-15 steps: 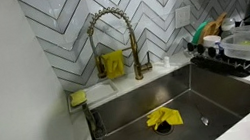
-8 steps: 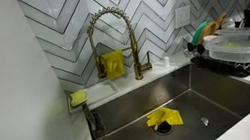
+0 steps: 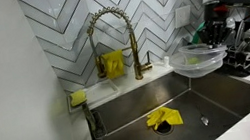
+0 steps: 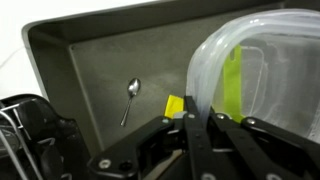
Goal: Remove the lunchbox from the sink, put it on the counter, remove the lunchbox from the drying rack put it on the counter, put the lunchbox with a spoon in it in the lunchbox on the right and put them in the sink
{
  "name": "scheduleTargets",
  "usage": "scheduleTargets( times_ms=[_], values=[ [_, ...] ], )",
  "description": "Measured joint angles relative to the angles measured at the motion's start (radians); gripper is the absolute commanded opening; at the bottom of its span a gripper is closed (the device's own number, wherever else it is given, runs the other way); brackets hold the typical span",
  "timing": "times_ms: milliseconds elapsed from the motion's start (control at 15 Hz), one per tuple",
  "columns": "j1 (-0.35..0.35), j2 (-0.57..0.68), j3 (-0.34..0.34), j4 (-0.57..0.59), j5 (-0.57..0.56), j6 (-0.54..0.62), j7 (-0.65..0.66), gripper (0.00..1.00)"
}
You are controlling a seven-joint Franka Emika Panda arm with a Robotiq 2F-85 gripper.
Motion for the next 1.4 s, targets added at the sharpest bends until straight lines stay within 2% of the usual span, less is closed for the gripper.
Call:
scheduleTargets(
  times_ms=[200,333,400,667,1067,1400],
  values=[
    [0.016,0.056,0.003,0.005,-0.047,0.079,0.054,0.08],
    [0.015,0.067,0.002,0.013,-0.05,0.082,0.056,0.08],
    [0.015,0.066,0.002,0.016,-0.05,0.082,0.056,0.02],
    [0.016,0.074,0.004,0.018,-0.048,0.08,0.051,0.02],
    [0.053,0.166,0.021,-0.026,-0.05,0.094,0.056,0.02],
    [0.091,0.244,0.023,-0.071,-0.065,0.255,0.089,0.02]
  ],
)
